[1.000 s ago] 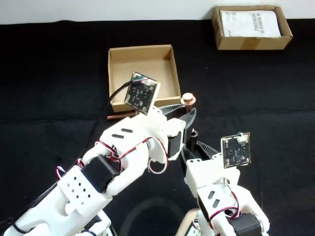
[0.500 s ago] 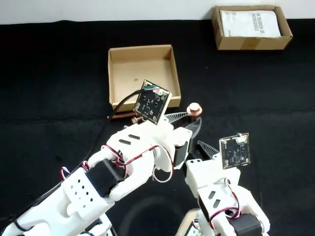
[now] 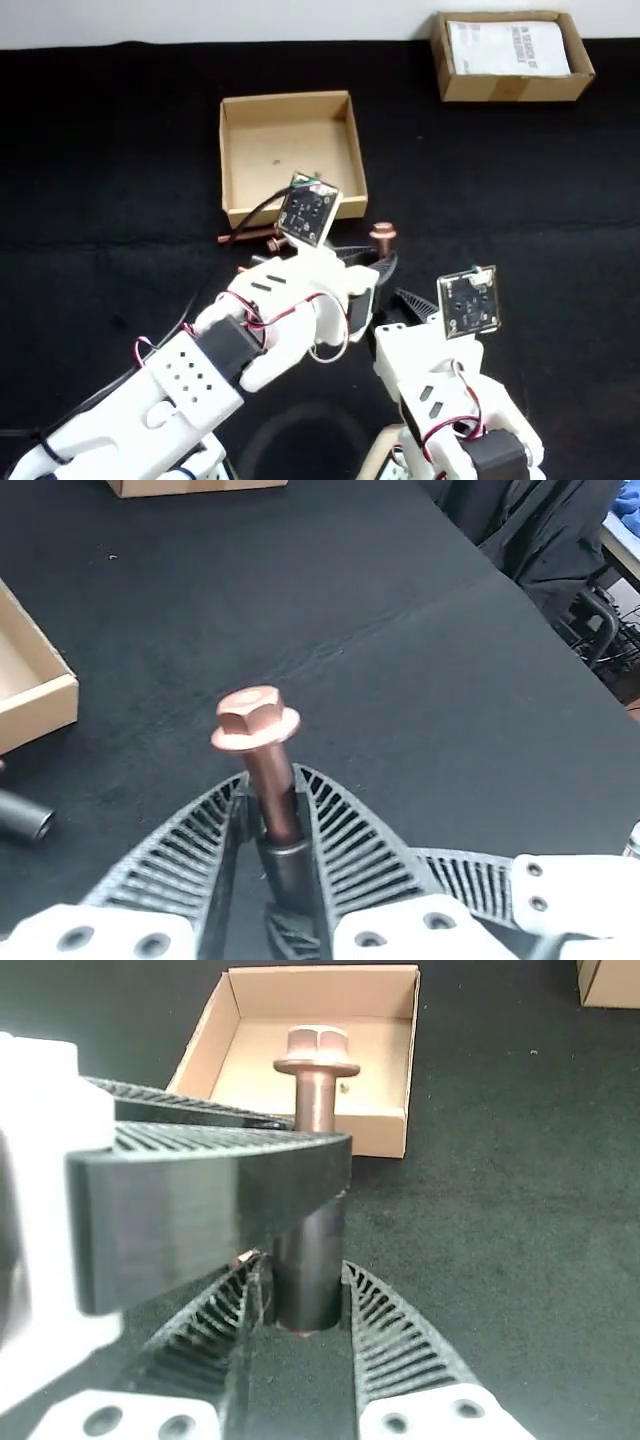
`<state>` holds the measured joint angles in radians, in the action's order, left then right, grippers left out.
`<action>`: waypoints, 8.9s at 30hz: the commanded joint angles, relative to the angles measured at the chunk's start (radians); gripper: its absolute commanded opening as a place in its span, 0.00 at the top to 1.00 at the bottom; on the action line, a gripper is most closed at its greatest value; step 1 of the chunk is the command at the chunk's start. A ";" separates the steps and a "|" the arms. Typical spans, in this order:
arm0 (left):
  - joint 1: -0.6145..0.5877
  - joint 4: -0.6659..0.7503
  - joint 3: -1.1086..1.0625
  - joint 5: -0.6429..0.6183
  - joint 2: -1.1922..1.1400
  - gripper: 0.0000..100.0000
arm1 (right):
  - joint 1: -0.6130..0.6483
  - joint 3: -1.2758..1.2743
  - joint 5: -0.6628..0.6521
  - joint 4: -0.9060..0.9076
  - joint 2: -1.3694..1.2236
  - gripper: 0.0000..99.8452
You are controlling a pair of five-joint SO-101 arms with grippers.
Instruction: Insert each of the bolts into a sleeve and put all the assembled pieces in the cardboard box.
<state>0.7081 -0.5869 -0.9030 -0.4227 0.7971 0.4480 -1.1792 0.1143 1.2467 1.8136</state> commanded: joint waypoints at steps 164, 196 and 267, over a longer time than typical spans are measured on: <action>-0.935 -0.190 -0.792 0.279 1.012 0.99 | -0.001 1.451 -0.407 0.091 -2.103 0.99; -0.817 -0.448 -0.783 0.454 1.012 0.99 | -0.682 1.047 -0.408 0.443 -0.638 0.99; -0.358 -0.959 1.125 1.748 -1.429 0.99 | -1.504 -0.303 -0.572 -0.691 0.018 0.99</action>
<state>0.3475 -1.5505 0.2186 1.3326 -0.6345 -1.0679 -1.4891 -0.4427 0.5854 1.8213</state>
